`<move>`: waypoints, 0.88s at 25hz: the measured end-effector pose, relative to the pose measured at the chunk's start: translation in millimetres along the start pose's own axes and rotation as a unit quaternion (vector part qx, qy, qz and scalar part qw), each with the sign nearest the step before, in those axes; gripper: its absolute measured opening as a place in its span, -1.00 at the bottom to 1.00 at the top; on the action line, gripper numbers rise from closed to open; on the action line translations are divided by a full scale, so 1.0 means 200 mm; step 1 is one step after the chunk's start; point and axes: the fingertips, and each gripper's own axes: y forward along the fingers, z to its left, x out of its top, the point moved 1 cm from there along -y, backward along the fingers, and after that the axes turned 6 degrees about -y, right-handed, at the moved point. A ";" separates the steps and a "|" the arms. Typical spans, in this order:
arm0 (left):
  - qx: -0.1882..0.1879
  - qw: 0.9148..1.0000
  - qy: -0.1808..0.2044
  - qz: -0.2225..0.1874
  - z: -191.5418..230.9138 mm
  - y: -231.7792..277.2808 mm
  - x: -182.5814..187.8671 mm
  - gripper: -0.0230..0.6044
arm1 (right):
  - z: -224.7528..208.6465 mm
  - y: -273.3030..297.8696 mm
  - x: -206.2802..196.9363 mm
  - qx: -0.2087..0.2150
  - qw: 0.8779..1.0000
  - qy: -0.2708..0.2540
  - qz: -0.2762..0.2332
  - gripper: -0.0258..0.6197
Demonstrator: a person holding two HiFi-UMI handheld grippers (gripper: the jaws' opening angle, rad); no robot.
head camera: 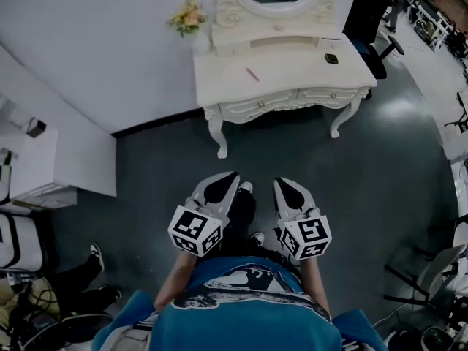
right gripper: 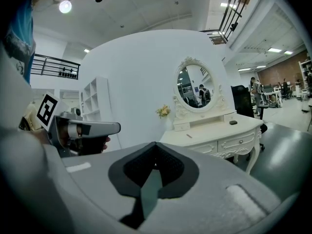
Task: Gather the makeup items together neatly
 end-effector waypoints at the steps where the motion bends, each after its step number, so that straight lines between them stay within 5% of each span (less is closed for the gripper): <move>1: 0.000 1.000 0.001 0.003 0.01 0.02 0.00 -0.89 | -0.01 0.01 0.00 0.000 1.000 0.002 0.000 -0.91; 13: -0.050 0.999 -0.008 0.017 0.12 0.44 0.09 -0.89 | -0.37 0.20 0.07 -0.050 0.998 0.024 0.006 -0.91; 22: -0.035 0.999 0.000 0.037 0.52 0.72 0.22 -0.89 | -0.57 0.62 0.20 -0.048 0.998 0.033 0.021 -0.91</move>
